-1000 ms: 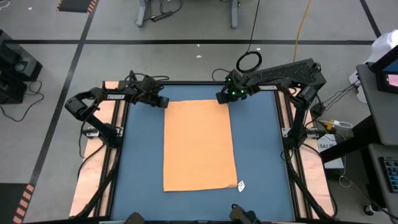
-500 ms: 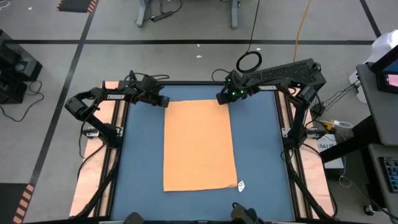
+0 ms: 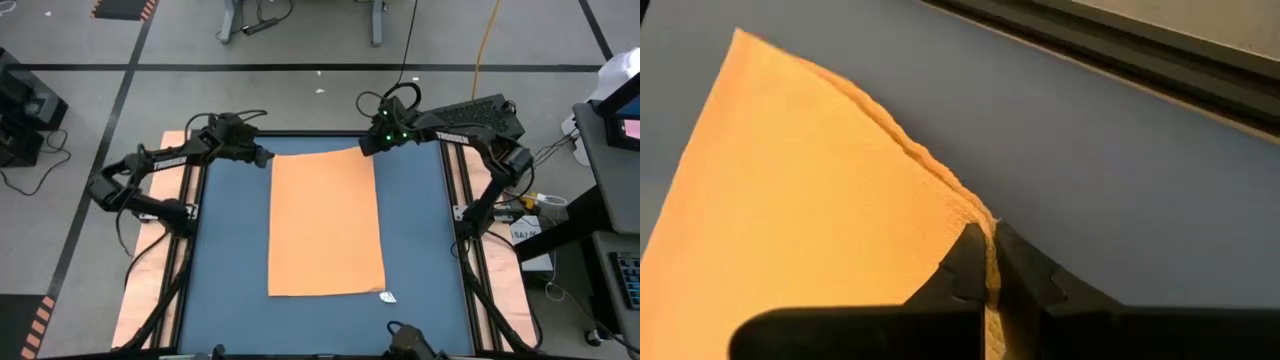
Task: Roll towel
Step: Roll the yellow towel
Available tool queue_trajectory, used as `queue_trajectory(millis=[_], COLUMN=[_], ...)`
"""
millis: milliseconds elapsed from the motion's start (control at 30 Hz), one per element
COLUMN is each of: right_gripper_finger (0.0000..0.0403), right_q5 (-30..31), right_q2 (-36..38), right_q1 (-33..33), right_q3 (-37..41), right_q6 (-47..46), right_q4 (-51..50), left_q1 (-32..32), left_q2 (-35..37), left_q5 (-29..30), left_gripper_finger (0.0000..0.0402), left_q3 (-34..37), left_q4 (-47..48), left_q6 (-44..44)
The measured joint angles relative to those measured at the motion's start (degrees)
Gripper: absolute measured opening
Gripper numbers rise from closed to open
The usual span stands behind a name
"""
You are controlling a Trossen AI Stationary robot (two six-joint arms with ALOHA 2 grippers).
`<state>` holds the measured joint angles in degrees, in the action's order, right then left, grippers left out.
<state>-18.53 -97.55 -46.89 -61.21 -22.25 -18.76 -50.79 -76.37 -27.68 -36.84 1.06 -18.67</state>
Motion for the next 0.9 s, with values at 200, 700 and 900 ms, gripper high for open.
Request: queue_trajectory(millis=[200, 700, 900], right_gripper_finger=[0.0000, 0.0000, 0.0000], right_q5=[-0.9, 1.9, 1.9], right_q2=[1.6, 0.8, 0.8], right_q1=[0.6, 0.9, 0.9], right_q3=[-0.1, 0.0, 0.0], right_q6=[2.8, 3.5, 3.4], right_q4=[-4.2, -2.8, -2.8], left_q1=[1.2, 1.3, 1.3], left_q2=[2.2, -13.7, -18.0], left_q5=[2.4, 10.4, 10.3], left_gripper_finger=[0.0002, 0.0154, 0.0170], left_q3=[0.0, -1.0, -4.8], left_q4=[2.5, -3.3, -3.6], left_q6=[1.1, -18.0, -20.0])
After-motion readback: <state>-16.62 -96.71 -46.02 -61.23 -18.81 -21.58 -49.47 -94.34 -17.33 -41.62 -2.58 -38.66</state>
